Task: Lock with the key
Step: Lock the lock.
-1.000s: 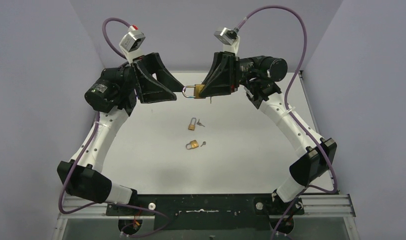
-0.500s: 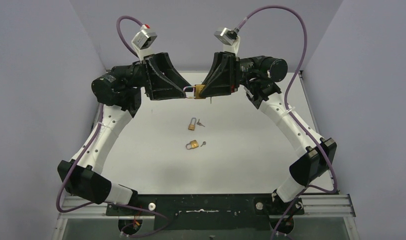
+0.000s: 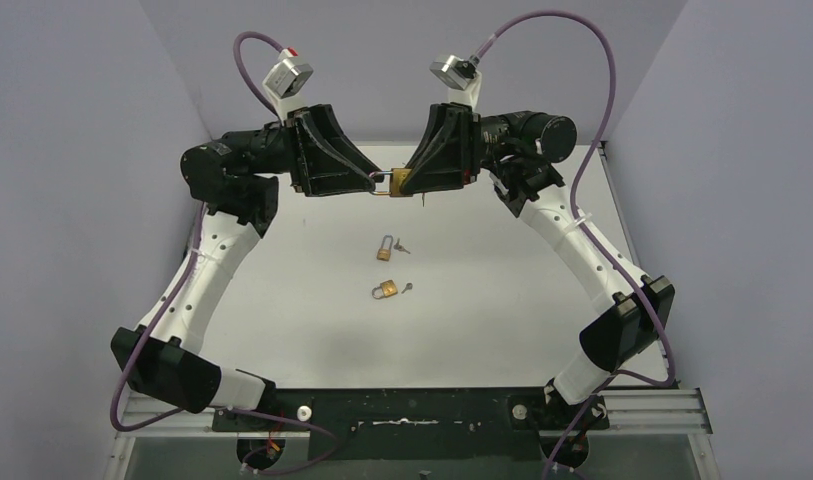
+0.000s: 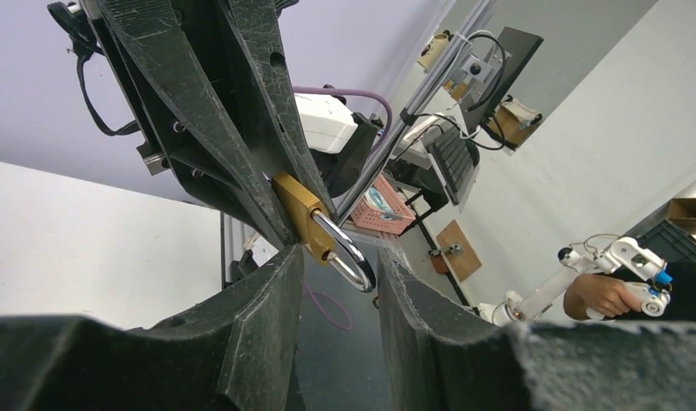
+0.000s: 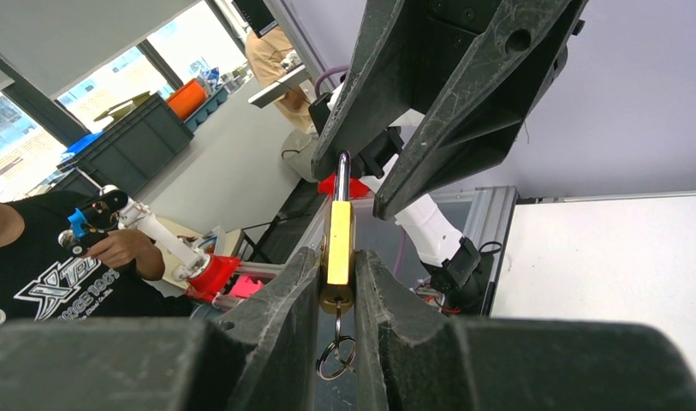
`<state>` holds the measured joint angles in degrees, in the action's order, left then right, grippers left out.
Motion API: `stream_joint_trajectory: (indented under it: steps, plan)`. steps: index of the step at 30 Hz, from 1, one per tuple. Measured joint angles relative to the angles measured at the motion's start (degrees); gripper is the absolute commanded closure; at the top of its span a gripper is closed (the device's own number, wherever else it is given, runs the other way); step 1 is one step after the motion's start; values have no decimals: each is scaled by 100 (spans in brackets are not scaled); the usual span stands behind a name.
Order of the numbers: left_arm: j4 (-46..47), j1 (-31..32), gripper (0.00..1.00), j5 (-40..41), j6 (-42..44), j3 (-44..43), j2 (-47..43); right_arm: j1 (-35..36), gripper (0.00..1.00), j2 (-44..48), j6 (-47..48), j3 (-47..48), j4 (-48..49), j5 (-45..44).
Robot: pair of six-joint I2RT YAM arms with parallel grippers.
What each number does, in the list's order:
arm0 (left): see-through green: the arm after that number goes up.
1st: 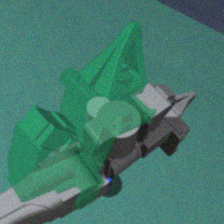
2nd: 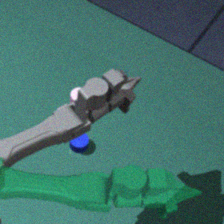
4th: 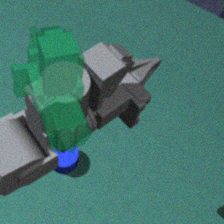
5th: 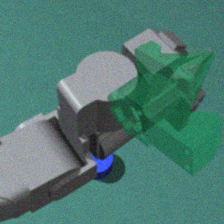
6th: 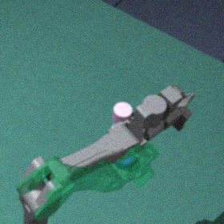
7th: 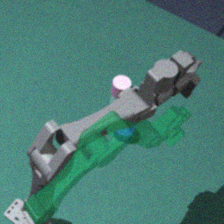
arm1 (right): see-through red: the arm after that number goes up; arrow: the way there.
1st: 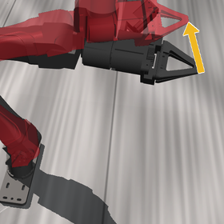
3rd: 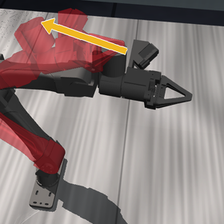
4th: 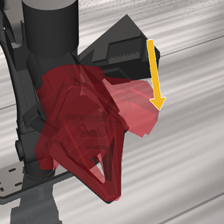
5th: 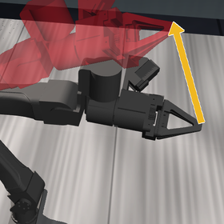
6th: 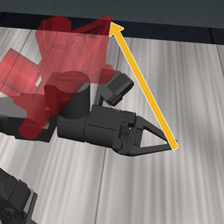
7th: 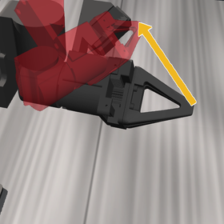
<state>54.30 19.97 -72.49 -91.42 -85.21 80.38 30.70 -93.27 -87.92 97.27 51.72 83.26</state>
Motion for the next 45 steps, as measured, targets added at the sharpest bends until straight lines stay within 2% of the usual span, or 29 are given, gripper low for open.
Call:
stream_joint_trajectory:
  steps: [9, 10, 13, 14, 27, 38, 45]
  plan:
    - [-72, -74, 76, 4, 50, 0, -35, 0, 100, 0, 28, 0, -61, 17]
    - [-61, -74, 79, 7, 33, 0, -35, 0, 100, 0, 28, 0, -68, 17]
    - [26, -81, 97, 24, -107, 0, -35, 0, 100, 0, 33, 0, -83, 20]
    - [94, -81, 100, 35, -184, 0, -33, 0, 100, 0, 37, 0, -83, 20]
    - [1567, -13, 100, 127, -1602, 0, 273, 0, 100, 2, 37, 15, -72, 35]
    - [1434, 63, 100, 374, -1561, 109, 179, -31, 100, 2, 221, 111, -33, 7]
    - [1040, 63, 100, 551, -1296, 170, 138, -74, 100, 260, 1434, 114, -1316, -85]
